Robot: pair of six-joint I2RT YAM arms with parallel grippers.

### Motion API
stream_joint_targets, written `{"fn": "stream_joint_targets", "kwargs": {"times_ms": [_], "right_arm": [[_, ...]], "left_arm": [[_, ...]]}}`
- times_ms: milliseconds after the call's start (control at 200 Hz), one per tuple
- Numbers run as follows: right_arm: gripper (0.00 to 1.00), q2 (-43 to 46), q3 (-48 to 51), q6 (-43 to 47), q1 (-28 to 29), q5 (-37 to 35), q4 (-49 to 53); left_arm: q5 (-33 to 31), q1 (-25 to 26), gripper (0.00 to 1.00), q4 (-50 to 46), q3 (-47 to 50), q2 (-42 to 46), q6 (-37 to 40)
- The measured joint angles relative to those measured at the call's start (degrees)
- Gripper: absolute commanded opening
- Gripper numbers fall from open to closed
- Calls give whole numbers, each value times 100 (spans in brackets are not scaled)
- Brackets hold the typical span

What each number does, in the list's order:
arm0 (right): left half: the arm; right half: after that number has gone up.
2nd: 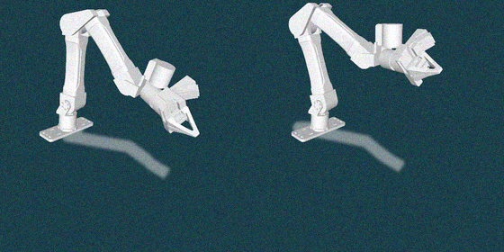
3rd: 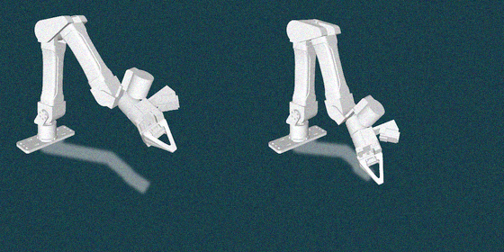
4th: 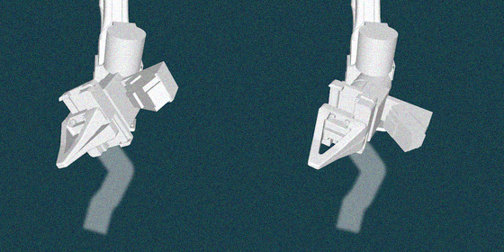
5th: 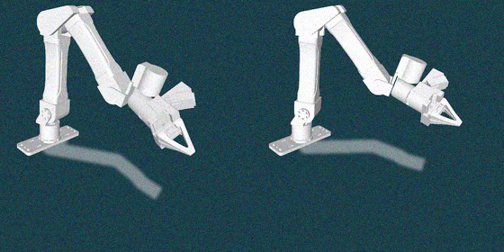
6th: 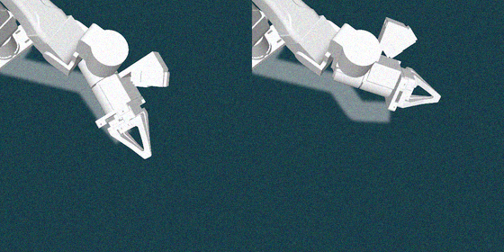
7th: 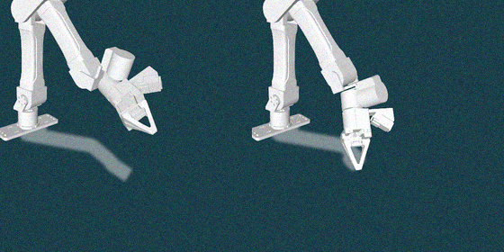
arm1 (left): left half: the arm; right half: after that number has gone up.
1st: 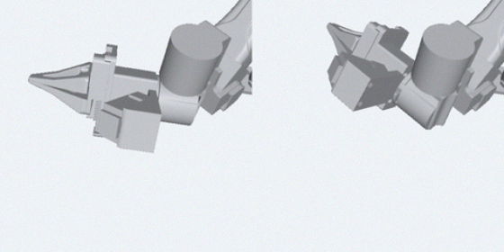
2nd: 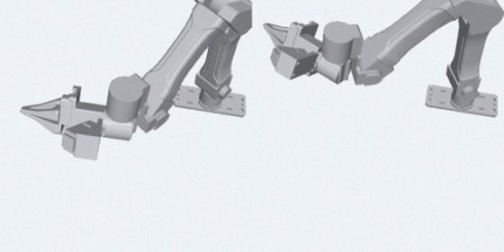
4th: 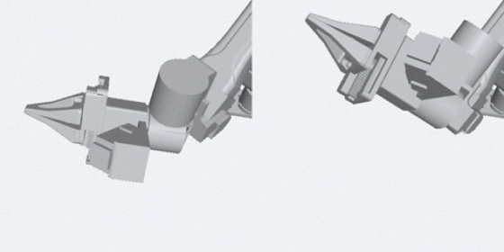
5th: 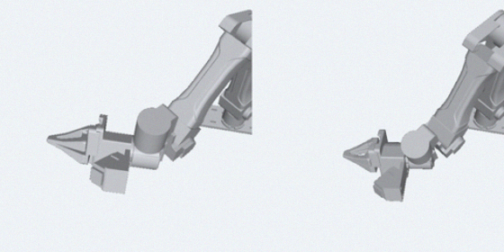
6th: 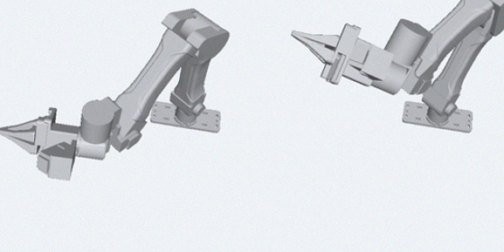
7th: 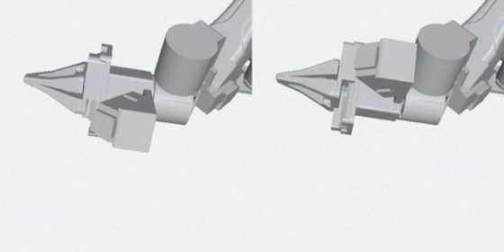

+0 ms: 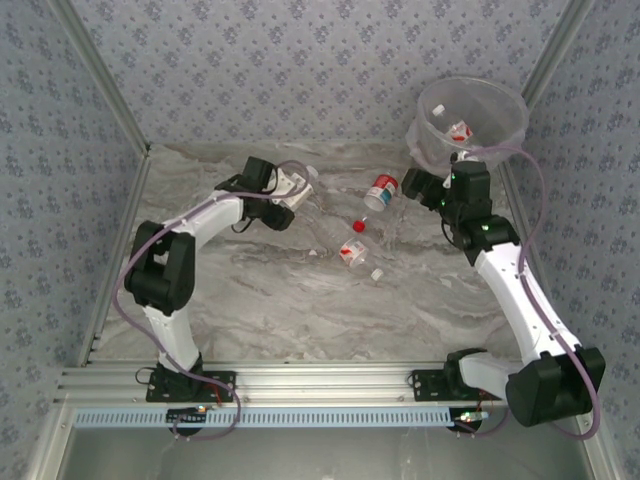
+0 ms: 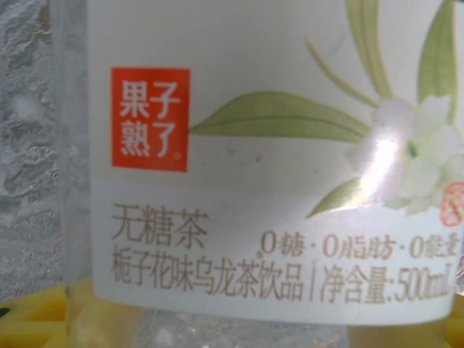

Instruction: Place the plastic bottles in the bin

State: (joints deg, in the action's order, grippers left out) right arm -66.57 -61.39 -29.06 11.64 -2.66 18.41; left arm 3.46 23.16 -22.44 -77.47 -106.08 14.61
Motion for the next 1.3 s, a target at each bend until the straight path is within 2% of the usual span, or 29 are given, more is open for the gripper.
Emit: {"fn": "stream_joint_targets", "kwargs": {"times_ms": [350,750,934,1154,1299], "right_arm": [[99,-66,243,-293,304,-151,-105],[99,-356,345,-511,986,-90,-417],[100,-422,490,-549,1322,457,-927],[100,-621,490,-535,1707,1261,-1451],[100,-789,476,-496,1917,1453,-1598]], "left_arm": [[-92,181,0,780,1113,861,-1193],[-964,1495,0,1078,1978,1919,-1692],[-1040,1818,0,1222,2295,2140,-1775],[-1016,1851,0,1377,2343,2184,-1770],[-918,1939,0,1578,2411,2267,-1766]]}}
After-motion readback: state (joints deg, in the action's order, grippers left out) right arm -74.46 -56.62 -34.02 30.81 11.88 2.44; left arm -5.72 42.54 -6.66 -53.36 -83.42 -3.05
